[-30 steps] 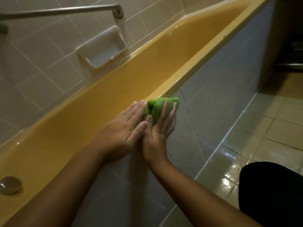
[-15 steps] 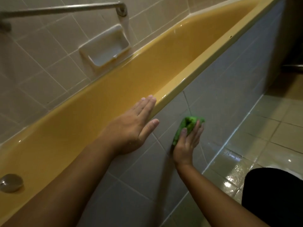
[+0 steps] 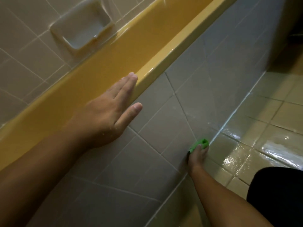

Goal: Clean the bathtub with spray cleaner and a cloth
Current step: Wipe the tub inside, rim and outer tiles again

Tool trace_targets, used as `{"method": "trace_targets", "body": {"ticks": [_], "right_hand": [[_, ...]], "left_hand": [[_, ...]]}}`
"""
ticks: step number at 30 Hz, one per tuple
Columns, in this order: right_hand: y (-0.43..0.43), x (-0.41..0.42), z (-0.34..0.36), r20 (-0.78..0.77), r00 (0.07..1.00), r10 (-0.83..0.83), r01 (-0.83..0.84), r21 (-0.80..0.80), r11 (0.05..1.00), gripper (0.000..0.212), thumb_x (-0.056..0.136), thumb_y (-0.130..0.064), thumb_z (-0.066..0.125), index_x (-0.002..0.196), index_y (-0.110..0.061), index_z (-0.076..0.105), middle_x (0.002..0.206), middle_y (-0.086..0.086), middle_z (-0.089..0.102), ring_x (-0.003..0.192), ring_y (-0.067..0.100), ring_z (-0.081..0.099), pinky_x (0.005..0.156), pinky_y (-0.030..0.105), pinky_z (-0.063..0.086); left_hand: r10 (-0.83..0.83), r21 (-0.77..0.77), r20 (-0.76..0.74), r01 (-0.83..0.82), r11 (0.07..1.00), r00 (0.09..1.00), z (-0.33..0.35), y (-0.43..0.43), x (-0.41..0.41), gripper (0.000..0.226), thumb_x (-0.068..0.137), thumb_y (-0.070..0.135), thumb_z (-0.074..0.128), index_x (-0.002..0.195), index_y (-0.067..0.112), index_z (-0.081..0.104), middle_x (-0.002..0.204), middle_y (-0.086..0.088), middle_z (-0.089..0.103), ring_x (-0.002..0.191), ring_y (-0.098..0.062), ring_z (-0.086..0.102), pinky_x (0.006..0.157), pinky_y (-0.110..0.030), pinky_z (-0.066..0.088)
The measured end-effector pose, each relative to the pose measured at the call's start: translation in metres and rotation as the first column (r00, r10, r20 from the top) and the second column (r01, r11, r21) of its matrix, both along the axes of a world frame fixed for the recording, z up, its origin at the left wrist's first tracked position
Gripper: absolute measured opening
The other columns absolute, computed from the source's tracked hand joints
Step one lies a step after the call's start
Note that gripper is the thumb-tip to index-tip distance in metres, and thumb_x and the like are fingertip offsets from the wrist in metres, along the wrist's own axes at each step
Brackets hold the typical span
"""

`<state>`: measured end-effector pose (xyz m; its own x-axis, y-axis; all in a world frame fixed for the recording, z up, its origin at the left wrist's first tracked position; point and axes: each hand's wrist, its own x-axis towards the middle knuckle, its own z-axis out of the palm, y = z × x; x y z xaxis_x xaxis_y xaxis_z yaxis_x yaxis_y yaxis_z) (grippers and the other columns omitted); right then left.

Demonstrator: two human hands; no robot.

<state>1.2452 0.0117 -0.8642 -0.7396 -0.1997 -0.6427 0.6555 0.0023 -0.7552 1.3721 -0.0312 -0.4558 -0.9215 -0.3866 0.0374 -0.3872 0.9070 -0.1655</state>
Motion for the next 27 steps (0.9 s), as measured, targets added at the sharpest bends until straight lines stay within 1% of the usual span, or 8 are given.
{"method": "trace_targets", "body": {"ticks": [7,10,12,15,18,20,23,27], "right_hand": [[-0.007,0.002,0.050,0.083,0.994,-0.064,0.063,0.018,0.998,0.058,0.112,-0.034,0.033,0.165,-0.016,0.017,0.171,0.013,0.017,0.157,0.029,0.018,0.125,0.045,0.014],[-0.011,0.017,0.102,-0.081,0.995,-0.053,0.055,0.025,0.998,0.065,0.109,-0.048,0.024,0.165,-0.016,0.013,0.173,0.010,0.011,0.159,0.026,0.012,0.124,0.044,0.013],[-0.011,0.029,0.146,-0.256,0.966,-0.041,0.032,-0.042,0.999,0.082,0.096,-0.063,0.014,0.165,-0.019,0.010,0.174,0.008,0.004,0.159,0.022,0.007,0.126,0.042,0.009],[-0.010,0.031,0.212,-0.430,0.895,-0.117,0.061,-0.142,0.988,0.089,0.089,-0.064,0.011,0.164,-0.017,0.012,0.173,0.012,0.002,0.158,0.023,0.008,0.123,0.038,0.005],[-0.003,0.027,0.263,-0.572,0.818,-0.053,-0.094,-0.223,0.970,0.079,0.093,-0.063,0.015,0.164,-0.033,-0.002,0.173,0.005,-0.012,0.157,0.019,0.000,0.125,0.040,0.000],[0.002,0.022,0.277,-0.725,0.687,-0.042,-0.196,-0.240,0.951,0.071,0.099,-0.059,0.022,0.162,-0.041,-0.005,0.171,-0.003,-0.019,0.156,0.013,-0.013,0.127,0.047,-0.002],[0.008,0.006,0.271,-0.886,0.456,-0.077,-0.243,-0.208,0.947,0.071,0.104,-0.049,0.036,0.162,-0.033,-0.001,0.172,-0.002,-0.017,0.157,0.015,-0.018,0.125,0.061,0.004],[0.006,0.001,0.246,-0.895,0.433,-0.108,-0.240,-0.230,0.943,0.073,0.104,-0.043,0.045,0.164,-0.030,0.006,0.173,0.003,-0.010,0.160,0.023,-0.009,0.125,0.064,0.009]], "left_hand": [[0.011,-0.002,0.019,-0.010,1.000,1.000,0.001,0.001,-0.011,0.077,0.095,0.080,0.009,0.160,0.046,-0.016,0.167,0.027,-0.013,0.152,0.007,-0.008,0.121,-0.024,0.006],[-0.005,0.003,0.017,0.005,1.000,1.000,0.001,0.000,-0.016,0.079,0.095,0.081,0.007,0.161,0.043,-0.014,0.168,0.025,-0.012,0.154,0.007,-0.008,0.123,-0.024,0.007],[-0.013,0.017,0.015,0.013,1.000,1.000,0.000,0.000,-0.019,0.080,0.094,0.081,0.006,0.162,0.042,-0.012,0.166,0.028,-0.013,0.153,0.009,-0.009,0.123,-0.022,0.005],[-0.019,0.031,0.015,0.018,0.999,1.000,0.000,-0.002,-0.026,0.083,0.093,0.083,0.005,0.163,0.040,-0.009,0.166,0.027,-0.011,0.153,0.009,-0.008,0.125,-0.023,0.005],[-0.034,0.061,0.008,0.033,0.998,0.999,0.002,-0.003,-0.032,0.083,0.094,0.083,0.007,0.163,0.039,-0.006,0.170,0.021,-0.006,0.154,0.007,-0.005,0.128,-0.029,0.009],[-0.040,0.099,-0.011,0.041,0.994,0.999,0.004,-0.003,-0.034,0.080,0.094,0.083,0.008,0.162,0.042,-0.004,0.171,0.020,-0.002,0.155,0.006,-0.002,0.129,-0.034,0.012],[-0.041,0.106,-0.007,0.042,0.993,0.999,0.006,-0.001,-0.038,0.075,0.094,0.084,0.011,0.159,0.049,-0.006,0.170,0.023,-0.004,0.155,0.005,-0.002,0.129,-0.039,0.015],[-0.052,0.042,0.049,0.050,0.998,0.997,0.007,0.005,-0.045,0.082,0.094,0.083,0.011,0.162,0.042,-0.011,0.169,0.024,-0.011,0.155,0.004,-0.008,0.127,-0.033,0.012]]}}
